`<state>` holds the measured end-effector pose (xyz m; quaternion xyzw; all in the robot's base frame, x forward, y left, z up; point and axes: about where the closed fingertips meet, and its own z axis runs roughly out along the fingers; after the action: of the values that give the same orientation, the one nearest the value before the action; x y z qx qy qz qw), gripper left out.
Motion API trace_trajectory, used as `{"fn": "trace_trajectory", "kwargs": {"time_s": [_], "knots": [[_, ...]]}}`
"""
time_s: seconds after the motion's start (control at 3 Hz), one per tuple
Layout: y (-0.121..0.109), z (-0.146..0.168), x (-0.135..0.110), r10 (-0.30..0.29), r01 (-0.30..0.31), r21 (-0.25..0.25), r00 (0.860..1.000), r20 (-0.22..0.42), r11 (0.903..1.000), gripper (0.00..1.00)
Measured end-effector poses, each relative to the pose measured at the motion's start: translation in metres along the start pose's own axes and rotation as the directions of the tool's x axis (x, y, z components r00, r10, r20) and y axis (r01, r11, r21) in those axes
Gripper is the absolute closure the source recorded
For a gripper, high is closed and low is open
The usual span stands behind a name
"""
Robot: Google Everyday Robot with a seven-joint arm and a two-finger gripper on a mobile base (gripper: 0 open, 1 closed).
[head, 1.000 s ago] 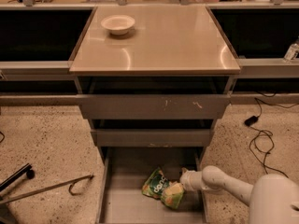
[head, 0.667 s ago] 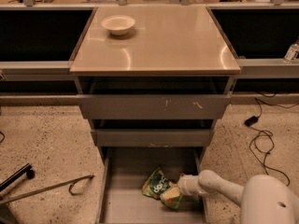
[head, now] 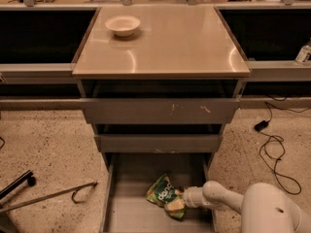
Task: Pick green rice chip bag from bottom drawer and place on counter
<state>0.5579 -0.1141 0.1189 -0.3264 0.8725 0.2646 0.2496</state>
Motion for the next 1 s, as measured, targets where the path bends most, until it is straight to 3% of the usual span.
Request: {"fn": "trace_trajectory", "kwargs": {"time_s": [0.67,1.0], "knots": [[0.0,0.0,0.0,0.001,-0.001,0.0,1.0,0.0,1.0,0.64],[0.004,-0.034,-0.03,-0.003,0.003,0.003,1.0,0.005,1.0,0.88]]}}
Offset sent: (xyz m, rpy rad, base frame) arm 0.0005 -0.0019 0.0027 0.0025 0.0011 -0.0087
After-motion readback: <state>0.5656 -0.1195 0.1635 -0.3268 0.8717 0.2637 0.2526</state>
